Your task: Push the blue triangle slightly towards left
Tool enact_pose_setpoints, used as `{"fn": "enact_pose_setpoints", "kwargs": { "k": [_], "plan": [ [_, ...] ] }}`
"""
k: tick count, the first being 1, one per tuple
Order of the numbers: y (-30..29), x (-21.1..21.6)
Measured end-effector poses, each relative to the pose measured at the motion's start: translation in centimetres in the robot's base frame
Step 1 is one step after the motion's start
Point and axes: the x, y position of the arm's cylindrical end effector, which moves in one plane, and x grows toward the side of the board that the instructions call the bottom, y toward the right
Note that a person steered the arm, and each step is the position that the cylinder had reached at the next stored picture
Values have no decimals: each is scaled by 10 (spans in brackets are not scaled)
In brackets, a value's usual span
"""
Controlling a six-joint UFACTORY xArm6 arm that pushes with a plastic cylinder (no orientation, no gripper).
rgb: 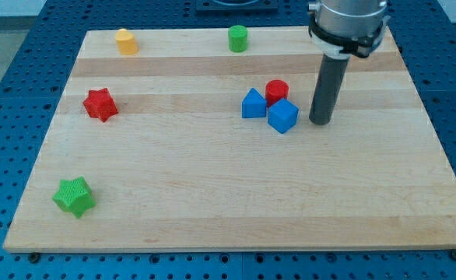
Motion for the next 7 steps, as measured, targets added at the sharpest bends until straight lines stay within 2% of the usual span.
{"fn": "enact_pose_setpoints", "kwargs": {
  "k": [1, 2, 7],
  "plan": [
    [0, 21],
    [-3, 23],
    [-29, 2]
  ]
}}
